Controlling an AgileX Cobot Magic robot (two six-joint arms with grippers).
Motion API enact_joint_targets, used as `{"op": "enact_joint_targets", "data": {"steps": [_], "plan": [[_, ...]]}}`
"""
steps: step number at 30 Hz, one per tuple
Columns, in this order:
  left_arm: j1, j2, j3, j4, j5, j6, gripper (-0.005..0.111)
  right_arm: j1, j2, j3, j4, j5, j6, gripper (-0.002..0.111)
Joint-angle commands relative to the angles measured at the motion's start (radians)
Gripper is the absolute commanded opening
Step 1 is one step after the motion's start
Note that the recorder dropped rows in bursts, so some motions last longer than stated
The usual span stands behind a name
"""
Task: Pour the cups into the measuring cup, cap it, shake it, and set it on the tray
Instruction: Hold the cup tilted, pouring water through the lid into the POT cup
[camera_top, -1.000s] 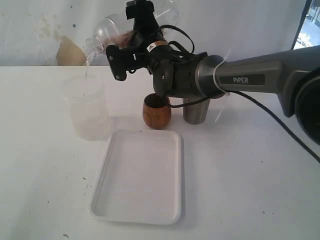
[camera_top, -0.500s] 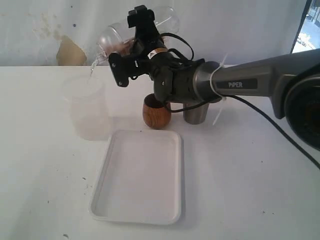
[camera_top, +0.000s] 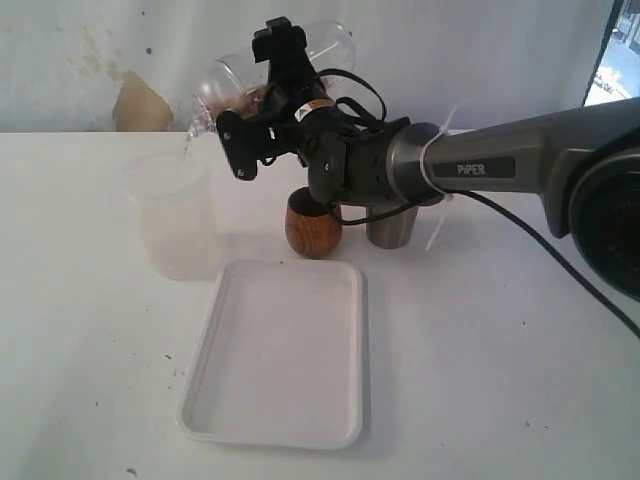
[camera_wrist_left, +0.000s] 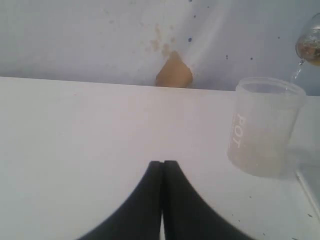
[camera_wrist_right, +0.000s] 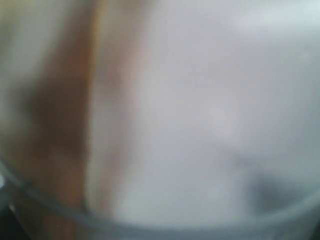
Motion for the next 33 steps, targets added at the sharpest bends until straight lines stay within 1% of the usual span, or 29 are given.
{"op": "enact_joint_targets", "data": {"steps": [1, 17, 33], "plan": [[-0.001, -0.004, 0.005, 0.002, 0.001, 0.000, 0.000, -0.008, -0.015, -0.022, -0.012, -0.047, -0.008, 0.000], [-0.001, -0.004, 0.005, 0.002, 0.001, 0.000, 0.000, -0.008, -0.015, -0.042, -0.018, -0.027, -0.005, 0.000], [-0.001, -0.004, 0.005, 0.002, 0.001, 0.000, 0.000, -0.008, -0.015, -0.042, -0.090, -0.062, -0.014, 0.000]]}}
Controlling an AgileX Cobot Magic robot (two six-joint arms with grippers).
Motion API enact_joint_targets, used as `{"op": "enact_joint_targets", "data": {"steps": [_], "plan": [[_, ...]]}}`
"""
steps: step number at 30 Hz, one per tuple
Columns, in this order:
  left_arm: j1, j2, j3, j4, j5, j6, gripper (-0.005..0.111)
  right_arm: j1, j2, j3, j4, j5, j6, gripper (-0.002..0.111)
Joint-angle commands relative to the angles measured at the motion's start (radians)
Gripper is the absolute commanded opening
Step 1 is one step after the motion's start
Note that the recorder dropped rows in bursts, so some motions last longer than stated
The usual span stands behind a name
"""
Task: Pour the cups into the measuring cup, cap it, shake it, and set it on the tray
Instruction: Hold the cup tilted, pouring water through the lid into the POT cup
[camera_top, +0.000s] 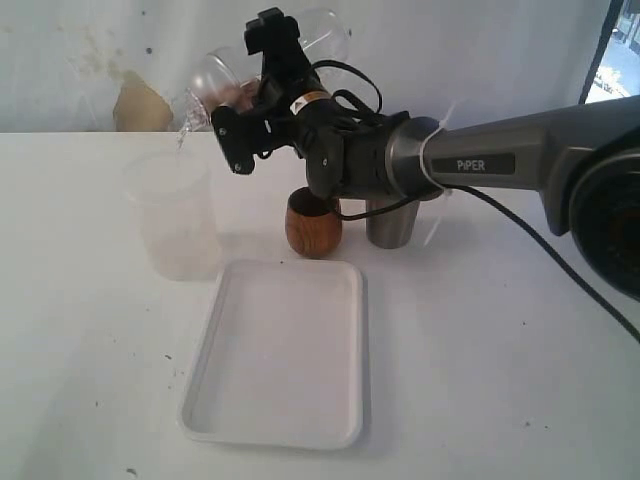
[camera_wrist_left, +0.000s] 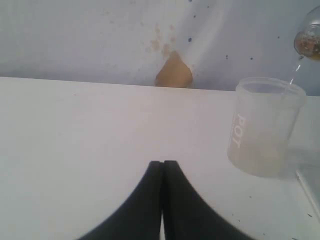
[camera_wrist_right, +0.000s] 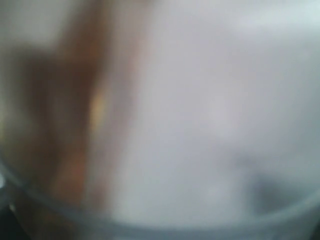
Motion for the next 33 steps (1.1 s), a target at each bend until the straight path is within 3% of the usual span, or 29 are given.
{"op": "enact_joint_targets", "data": {"steps": [1, 33], "plan": [[-0.001, -0.004, 0.005, 0.002, 0.001, 0.000, 0.000, -0.008, -0.015, -0.019, -0.052, -0.074, -0.014, 0.000], [-0.001, -0.004, 0.005, 0.002, 0.001, 0.000, 0.000, -0.008, -0.015, -0.019, -0.101, -0.100, -0.014, 0.000]]}}
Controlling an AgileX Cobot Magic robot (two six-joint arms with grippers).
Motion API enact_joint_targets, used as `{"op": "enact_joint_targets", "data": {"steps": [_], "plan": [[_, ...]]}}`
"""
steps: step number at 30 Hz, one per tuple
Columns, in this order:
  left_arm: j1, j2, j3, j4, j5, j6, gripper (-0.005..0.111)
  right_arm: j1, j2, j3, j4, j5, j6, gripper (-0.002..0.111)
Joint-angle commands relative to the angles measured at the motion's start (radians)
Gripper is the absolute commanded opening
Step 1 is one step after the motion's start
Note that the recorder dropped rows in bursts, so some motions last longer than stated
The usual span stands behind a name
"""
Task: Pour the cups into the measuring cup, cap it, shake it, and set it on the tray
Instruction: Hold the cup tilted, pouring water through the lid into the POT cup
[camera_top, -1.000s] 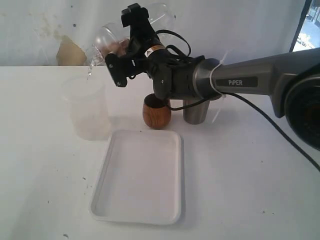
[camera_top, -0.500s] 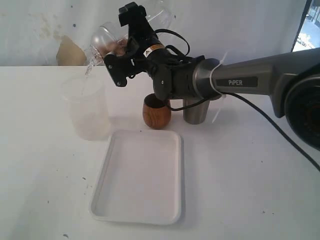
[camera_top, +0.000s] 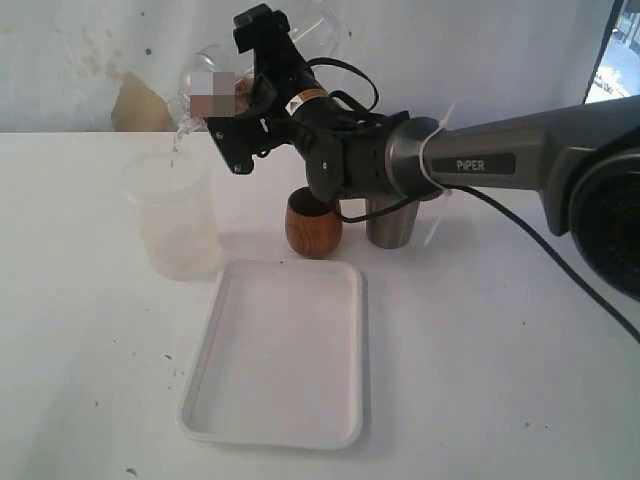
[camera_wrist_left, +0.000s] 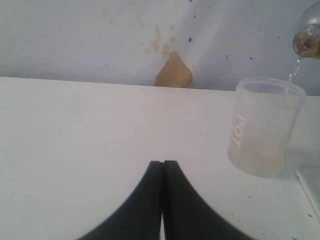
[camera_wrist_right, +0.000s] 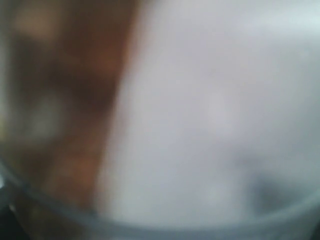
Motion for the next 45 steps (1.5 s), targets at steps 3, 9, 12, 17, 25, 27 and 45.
{"op": "enact_joint_targets", "data": {"steps": [3, 9, 12, 17, 25, 27, 45], "plan": [[-0.001, -0.004, 0.005, 0.002, 0.001, 0.000, 0.000, -0.008, -0.015, -0.019, -0.016, -0.078, -0.014, 0.000], [-0.001, -0.004, 0.005, 0.002, 0.001, 0.000, 0.000, -0.008, -0.015, -0.019, -0.048, -0.078, -0.014, 0.000], [-0.001, -0.004, 0.005, 0.002, 0.001, 0.000, 0.000, -0.008, -0.015, -0.019, -0.048, -0.078, -0.016, 0.000], [-0.001, -0.004, 0.005, 0.002, 0.001, 0.000, 0.000, -0.008, -0.015, -0.019, -0.048, -0.081, -0.015, 0.000], [-0.001, -0.004, 0.005, 0.002, 0.001, 0.000, 0.000, -0.029, -0.015, -0.019, -0.069, -0.085, -0.015, 0.000], [-0.001, -0.004, 0.005, 0.002, 0.001, 0.000, 0.000, -0.029, -0.015, -0.019, -0.090, -0.085, -0.015, 0.000], [-0.001, -0.004, 0.005, 0.002, 0.001, 0.000, 0.000, -0.029, -0.015, -0.019, -0.123, -0.102, -0.015, 0.000]]}}
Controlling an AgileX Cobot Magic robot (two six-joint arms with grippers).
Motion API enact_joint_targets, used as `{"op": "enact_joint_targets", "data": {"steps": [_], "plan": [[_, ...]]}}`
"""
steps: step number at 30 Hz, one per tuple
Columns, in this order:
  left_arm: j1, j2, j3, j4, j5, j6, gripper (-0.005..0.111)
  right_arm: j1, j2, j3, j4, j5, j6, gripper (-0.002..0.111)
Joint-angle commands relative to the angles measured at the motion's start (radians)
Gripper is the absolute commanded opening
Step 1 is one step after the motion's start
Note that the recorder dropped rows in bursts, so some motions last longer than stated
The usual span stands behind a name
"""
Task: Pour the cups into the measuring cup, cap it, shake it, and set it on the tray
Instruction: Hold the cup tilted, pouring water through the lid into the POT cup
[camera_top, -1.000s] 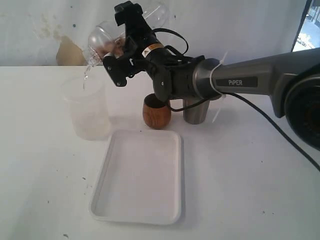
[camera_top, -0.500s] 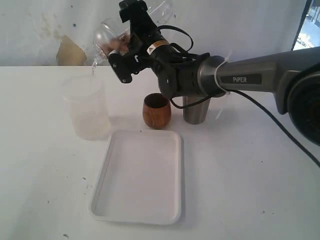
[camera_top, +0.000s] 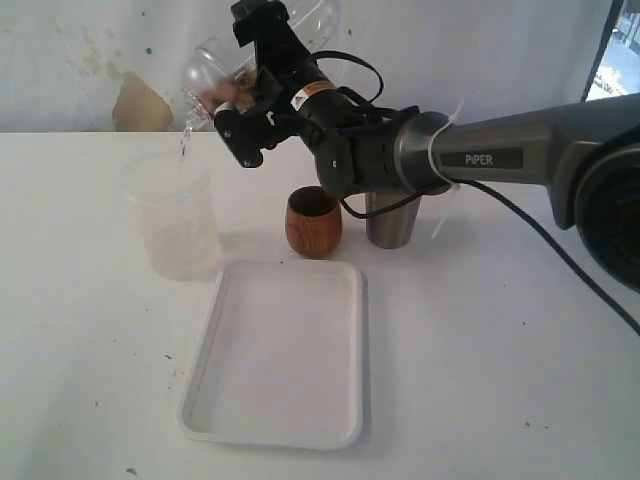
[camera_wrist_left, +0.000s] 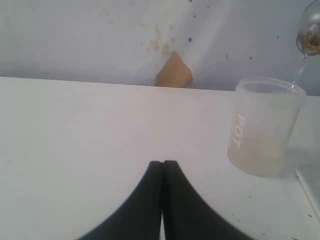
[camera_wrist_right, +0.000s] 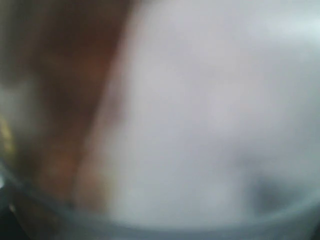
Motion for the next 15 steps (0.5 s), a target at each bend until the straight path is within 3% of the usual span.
{"op": "enact_joint_targets", "data": {"steps": [1, 15], "plan": [[-0.001, -0.004, 0.005, 0.002, 0.001, 0.000, 0.000, -0.005, -0.015, -0.012, -0.011, -0.070, -0.015, 0.000], [-0.001, -0.004, 0.005, 0.002, 0.001, 0.000, 0.000, -0.005, -0.015, -0.012, -0.048, -0.080, -0.015, 0.000]]}}
